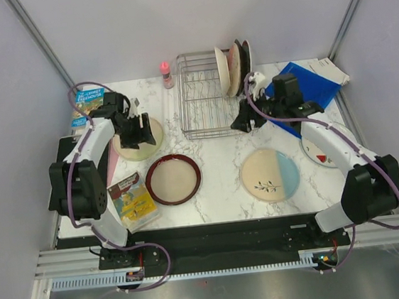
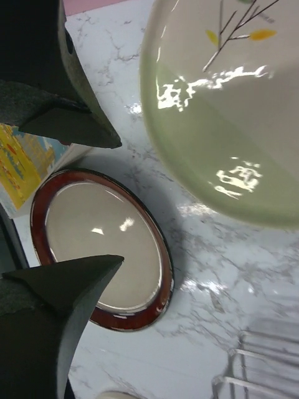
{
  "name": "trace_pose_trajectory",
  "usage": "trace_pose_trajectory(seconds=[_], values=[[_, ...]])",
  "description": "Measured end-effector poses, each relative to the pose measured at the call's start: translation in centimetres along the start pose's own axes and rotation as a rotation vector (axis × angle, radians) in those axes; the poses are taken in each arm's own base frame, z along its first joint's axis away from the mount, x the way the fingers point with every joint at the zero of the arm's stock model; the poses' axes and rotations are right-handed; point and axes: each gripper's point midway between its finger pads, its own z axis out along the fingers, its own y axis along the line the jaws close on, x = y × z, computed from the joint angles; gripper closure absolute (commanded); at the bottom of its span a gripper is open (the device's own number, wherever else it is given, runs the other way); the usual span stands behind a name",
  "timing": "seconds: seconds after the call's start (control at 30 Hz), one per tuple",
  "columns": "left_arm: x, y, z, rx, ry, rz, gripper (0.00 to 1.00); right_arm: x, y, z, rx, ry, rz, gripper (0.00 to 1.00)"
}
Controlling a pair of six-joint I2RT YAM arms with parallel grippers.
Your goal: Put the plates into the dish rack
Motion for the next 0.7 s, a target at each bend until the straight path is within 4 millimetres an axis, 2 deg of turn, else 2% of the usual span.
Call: trace_pose_trajectory(seconds=[0.03, 0.13, 0.17, 0.2, 0.33, 0.43, 0.57, 0.6, 0.63, 0.7], values=[[1.1, 0.7, 0.6, 0.002, 0.046, -0.008, 0.25, 1.5, 0.6, 0.6, -0.040, 0.034, 0.031, 0.24], [4.3, 2.5, 1.3, -0.006, 0.164, -0.033, 0.28, 7.5, 2.1, 1.6, -0.130, 0.181, 0.157, 0.24], [4.9, 3.1, 1.3, -0.008, 0.187, -0.042, 0.29, 9.0, 2.7, 1.6, -0.151, 0.221, 0.193, 0.24], [5.4, 3.5, 1.3, -0.010, 0.204, -0.049, 0.29, 9.7, 3.1, 1.6, -0.163, 0.240, 0.211, 0.24], [6.4, 4.6, 1.8, 0.000, 0.251, -0.067, 0.32, 10.5, 4.2, 1.6, -0.209, 0.256, 0.235, 0.23], [7.3, 4.5, 2.7, 0.025, 0.300, -0.073, 0.32, 10.9, 4.8, 1.8, -0.235, 0.255, 0.248, 0.23], [8.9, 4.5, 4.0, 0.052, 0.376, -0.076, 0.38, 12.4, 5.4, 2.7, -0.259, 0.274, 0.283, 0.23], [9.1, 4.4, 4.2, 0.062, 0.386, -0.076, 0.42, 13.0, 5.5, 3.0, -0.264, 0.283, 0.295, 0.23], [9.4, 4.3, 4.5, 0.071, 0.398, -0.076, 0.56, 13.4, 5.6, 3.3, -0.269, 0.291, 0.305, 0.23], [9.8, 4.0, 4.8, 0.097, 0.420, -0.078, 0.66, 14.1, 5.7, 3.9, -0.273, 0.306, 0.329, 0.23]])
